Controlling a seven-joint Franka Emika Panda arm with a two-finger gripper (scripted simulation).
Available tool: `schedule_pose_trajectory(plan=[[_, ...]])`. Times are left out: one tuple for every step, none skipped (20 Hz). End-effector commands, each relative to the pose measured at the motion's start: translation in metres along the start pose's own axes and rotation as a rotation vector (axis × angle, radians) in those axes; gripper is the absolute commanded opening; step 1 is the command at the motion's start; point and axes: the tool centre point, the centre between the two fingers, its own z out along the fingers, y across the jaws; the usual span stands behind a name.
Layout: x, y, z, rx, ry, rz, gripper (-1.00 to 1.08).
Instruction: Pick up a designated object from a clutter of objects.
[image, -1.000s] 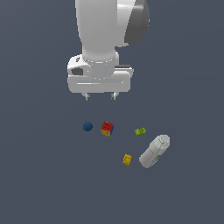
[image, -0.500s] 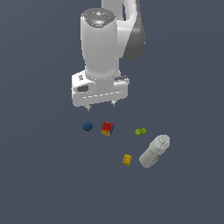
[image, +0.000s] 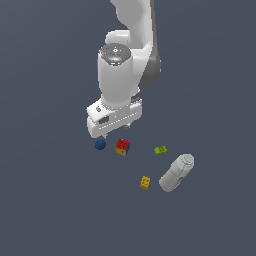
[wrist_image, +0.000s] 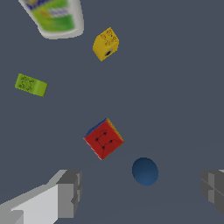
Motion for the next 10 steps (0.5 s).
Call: schedule_pose_trajectory(plan=[[0.000,-0.002,0.014,0.001,0.002,-0.072,1.00],[0.000,-0.003,0.020,0.002,0.003,-0.100,1.00],[-0.001,-0.004,0.025,0.003,0.004,-0.129,1.00],[-0.001,-0.005,0.031,0.004,0.005,-0.157,1.00],[-0.001,-0.006,0.036,0.005,0.006,-0.185,1.00],[-0.001,-0.007,0.042,0.007,0.007,-0.213,1.00],[-0.002,-0.008,0.047,0.008,0.009,-0.242,1.00],[-0.002,-0.010,0.052,0.009,0.011,-0.270,1.00],[-0.002,-0.011,0.058,0.011,0.013,-0.298,1.00],[-0.003,-0.012,0.063,0.012,0.015,-0.326,1.00]])
